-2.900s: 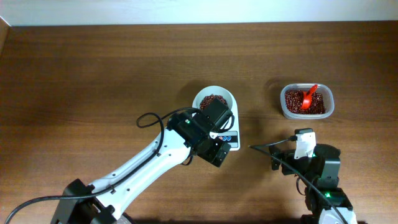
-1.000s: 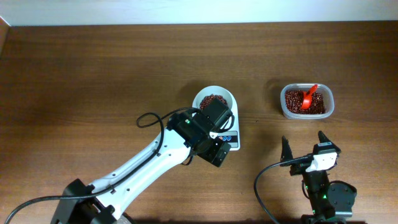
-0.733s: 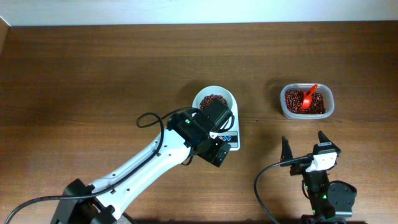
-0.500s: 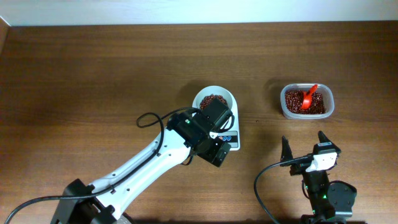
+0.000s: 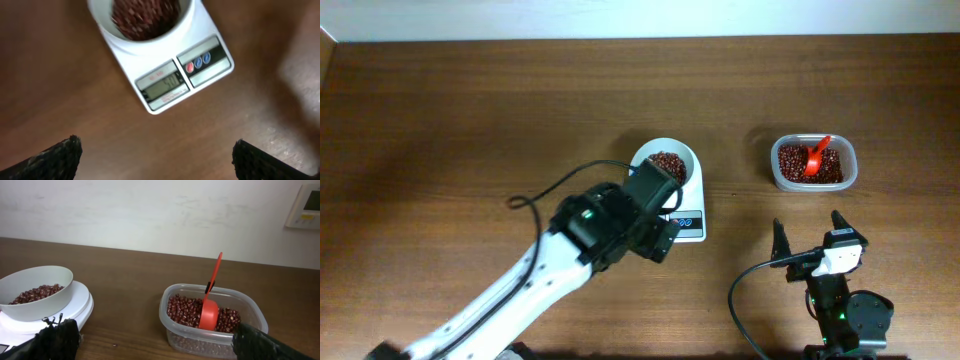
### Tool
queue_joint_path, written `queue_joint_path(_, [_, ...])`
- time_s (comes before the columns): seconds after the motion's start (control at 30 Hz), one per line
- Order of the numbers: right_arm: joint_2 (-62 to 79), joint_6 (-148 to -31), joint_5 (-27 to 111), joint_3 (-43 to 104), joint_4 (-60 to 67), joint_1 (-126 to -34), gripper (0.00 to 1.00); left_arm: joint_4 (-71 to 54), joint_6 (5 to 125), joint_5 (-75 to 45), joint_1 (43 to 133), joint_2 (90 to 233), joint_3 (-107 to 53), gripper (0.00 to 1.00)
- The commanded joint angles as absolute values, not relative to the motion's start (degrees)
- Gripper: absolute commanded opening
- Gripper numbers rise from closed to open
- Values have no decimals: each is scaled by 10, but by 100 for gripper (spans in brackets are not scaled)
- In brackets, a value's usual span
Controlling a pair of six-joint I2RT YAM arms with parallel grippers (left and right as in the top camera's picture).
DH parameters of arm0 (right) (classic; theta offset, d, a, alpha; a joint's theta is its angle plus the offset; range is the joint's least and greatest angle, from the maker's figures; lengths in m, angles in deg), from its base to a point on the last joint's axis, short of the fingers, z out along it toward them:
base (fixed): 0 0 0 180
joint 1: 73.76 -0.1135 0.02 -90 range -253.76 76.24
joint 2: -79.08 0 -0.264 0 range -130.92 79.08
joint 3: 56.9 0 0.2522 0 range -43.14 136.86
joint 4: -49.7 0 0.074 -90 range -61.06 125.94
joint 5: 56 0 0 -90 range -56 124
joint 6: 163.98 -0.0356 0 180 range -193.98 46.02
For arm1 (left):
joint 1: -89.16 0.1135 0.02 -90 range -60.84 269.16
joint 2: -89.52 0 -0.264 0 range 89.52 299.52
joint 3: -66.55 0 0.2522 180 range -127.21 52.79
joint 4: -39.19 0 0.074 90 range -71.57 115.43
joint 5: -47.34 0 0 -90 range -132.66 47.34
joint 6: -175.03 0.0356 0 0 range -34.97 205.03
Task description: Scoop item into bowl and weigh 50g on scale
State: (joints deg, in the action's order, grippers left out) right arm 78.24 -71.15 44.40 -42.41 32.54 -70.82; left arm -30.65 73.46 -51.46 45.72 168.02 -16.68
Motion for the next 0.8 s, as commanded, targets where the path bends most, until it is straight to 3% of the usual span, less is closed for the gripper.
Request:
queue_joint_path(0.0, [789,-712,437,-428,323,-711,99,-305,740,-558,457,1612,-166,99])
queue_joint_path(0.37, [789,-712,437,-428,323,-711,99,-231,740,-532,459,1410,-80,99])
queue_joint_path(0.57, [789,-712,437,-428,323,-711,99,-91,740,-457,526,1220,90,99])
queue_joint_path(0.77, [789,-713,437,-428,323,-711,99,-23,737,-409,580,1105,163,99])
